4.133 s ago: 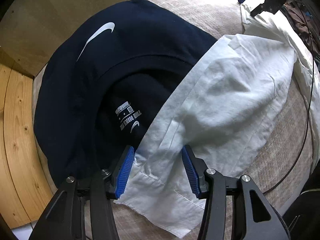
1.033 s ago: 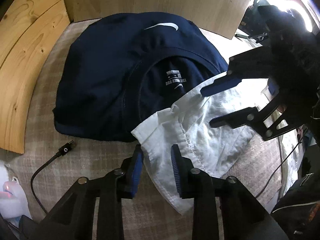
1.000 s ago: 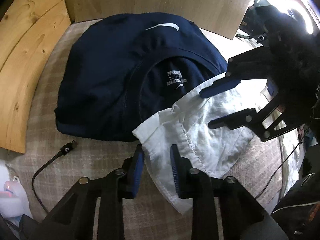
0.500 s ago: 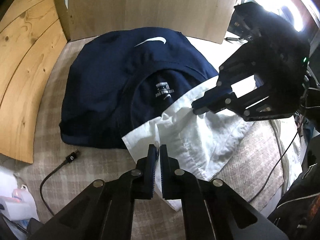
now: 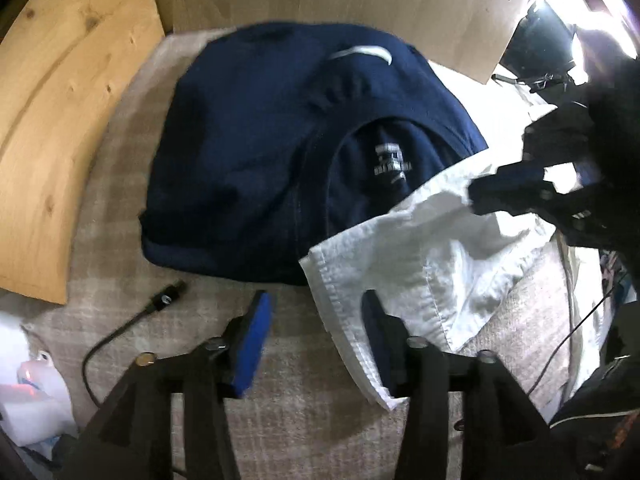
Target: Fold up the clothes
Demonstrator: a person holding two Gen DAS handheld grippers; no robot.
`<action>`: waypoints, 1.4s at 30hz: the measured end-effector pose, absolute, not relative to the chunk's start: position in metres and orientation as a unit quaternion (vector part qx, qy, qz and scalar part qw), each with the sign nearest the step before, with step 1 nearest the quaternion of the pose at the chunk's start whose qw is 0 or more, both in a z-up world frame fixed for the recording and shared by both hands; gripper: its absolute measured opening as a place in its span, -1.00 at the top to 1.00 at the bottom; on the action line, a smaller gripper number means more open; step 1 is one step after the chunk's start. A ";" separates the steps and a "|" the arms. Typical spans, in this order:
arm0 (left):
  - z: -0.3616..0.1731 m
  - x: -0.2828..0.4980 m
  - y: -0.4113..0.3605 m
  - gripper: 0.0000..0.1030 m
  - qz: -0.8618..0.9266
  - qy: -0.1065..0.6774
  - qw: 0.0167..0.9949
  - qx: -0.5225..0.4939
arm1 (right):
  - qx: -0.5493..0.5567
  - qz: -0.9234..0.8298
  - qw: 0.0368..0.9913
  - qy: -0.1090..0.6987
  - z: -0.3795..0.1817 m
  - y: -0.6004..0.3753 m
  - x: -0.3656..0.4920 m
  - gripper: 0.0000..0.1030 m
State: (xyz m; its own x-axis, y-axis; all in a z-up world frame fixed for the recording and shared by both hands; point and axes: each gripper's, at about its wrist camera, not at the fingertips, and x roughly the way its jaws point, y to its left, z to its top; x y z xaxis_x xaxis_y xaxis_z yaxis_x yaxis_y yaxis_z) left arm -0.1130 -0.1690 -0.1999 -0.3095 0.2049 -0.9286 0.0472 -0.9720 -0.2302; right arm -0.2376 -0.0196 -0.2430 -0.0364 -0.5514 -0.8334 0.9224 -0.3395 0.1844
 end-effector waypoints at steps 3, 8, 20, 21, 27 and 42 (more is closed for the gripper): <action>-0.207 -0.118 -0.162 0.03 0.796 -0.107 0.062 -0.592 | 0.459 -0.676 0.540 0.203 -0.255 -0.020 -0.227 0.92; -0.210 -0.126 -0.155 -0.09 0.795 -0.106 0.077 -0.592 | 0.476 -0.678 0.520 0.207 -0.283 -0.026 -0.223 0.92; -0.208 -0.107 -0.165 0.86 0.797 -0.164 0.063 -0.578 | 0.478 -0.720 0.483 0.142 -0.283 -0.004 -0.220 0.82; -0.207 -0.104 -0.163 0.86 0.797 -0.165 0.065 -0.577 | 0.476 -0.730 0.474 0.126 -0.278 0.003 -0.217 0.69; -0.189 -0.099 -0.159 0.94 0.809 -0.185 0.079 -0.553 | 0.454 -0.797 0.399 0.010 -0.234 0.096 -0.178 0.45; -0.063 -0.089 -0.112 0.94 0.868 -0.199 0.198 -0.409 | 0.534 -0.837 0.098 -0.058 -0.276 0.273 -0.160 0.41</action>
State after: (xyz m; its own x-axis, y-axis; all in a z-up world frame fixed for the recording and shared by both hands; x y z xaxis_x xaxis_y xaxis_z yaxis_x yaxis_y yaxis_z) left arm -0.0895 -0.1115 -0.0627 -0.5871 0.5074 -0.6308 -0.1813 -0.8418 -0.5084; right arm -0.1605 0.2735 -0.2761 -0.4094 -0.2266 -0.8838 0.1030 -0.9740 0.2020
